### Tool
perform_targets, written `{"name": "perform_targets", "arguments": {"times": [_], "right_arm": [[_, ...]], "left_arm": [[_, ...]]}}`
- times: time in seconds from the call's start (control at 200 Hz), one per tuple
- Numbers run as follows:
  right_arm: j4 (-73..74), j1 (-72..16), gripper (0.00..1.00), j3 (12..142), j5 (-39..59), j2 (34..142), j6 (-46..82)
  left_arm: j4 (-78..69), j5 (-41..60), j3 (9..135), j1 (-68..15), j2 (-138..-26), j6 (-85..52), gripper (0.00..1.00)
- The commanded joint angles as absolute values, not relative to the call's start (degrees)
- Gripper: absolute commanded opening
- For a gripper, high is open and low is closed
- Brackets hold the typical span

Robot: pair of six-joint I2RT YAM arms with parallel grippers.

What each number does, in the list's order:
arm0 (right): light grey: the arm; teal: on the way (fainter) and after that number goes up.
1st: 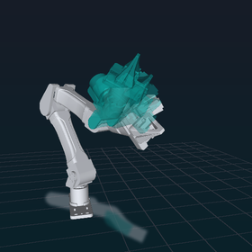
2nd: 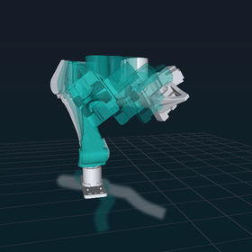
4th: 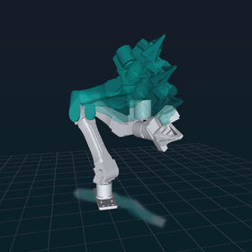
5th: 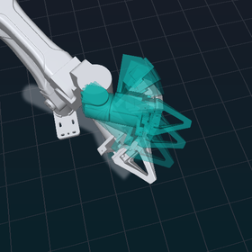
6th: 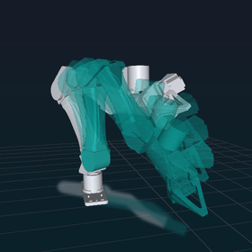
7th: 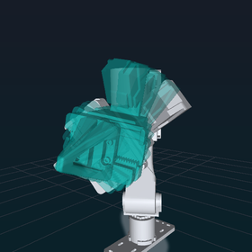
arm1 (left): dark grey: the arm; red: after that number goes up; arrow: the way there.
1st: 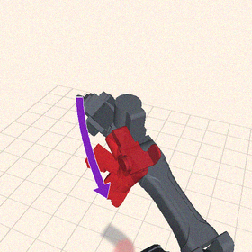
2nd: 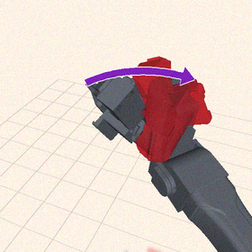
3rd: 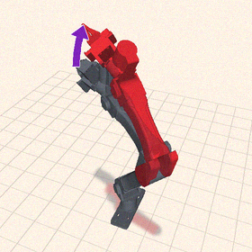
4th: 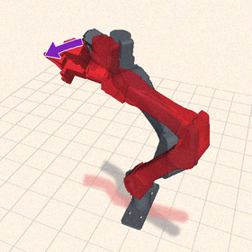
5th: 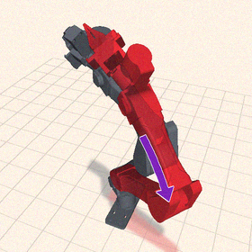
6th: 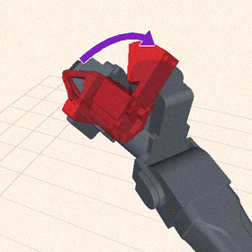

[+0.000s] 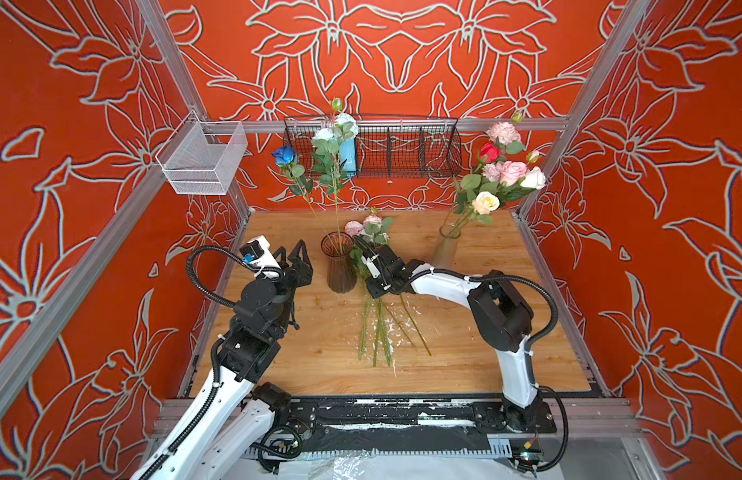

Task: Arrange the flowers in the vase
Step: 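Lower the right gripper and close it on the red rose stem, then lift the red rose up out of the bunch with the right gripper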

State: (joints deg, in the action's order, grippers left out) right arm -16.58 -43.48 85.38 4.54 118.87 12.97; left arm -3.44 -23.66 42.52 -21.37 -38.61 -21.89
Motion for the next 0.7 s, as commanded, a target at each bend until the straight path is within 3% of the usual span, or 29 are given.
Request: {"name": "perform_targets", "arguments": {"times": [0.0, 0.335, 0.696], "right_arm": [[-18.7, -43.8, 0.21, 87.2, 4.9, 119.8, 11.4], [-17.8, -43.8, 0.02, 85.5, 0.6, 117.3, 12.0], [-10.4, -43.5, 0.0, 75.3, -6.5, 105.5, 19.2]], "left_arm": [[-4.0, -23.7, 43.8, -20.9, -38.7, -21.8, 0.58], [-4.2, -24.4, 43.8, -20.9, -38.7, -20.9, 0.58], [-4.2, -24.4, 43.8, -20.9, -38.8, -21.0, 0.58]]}}
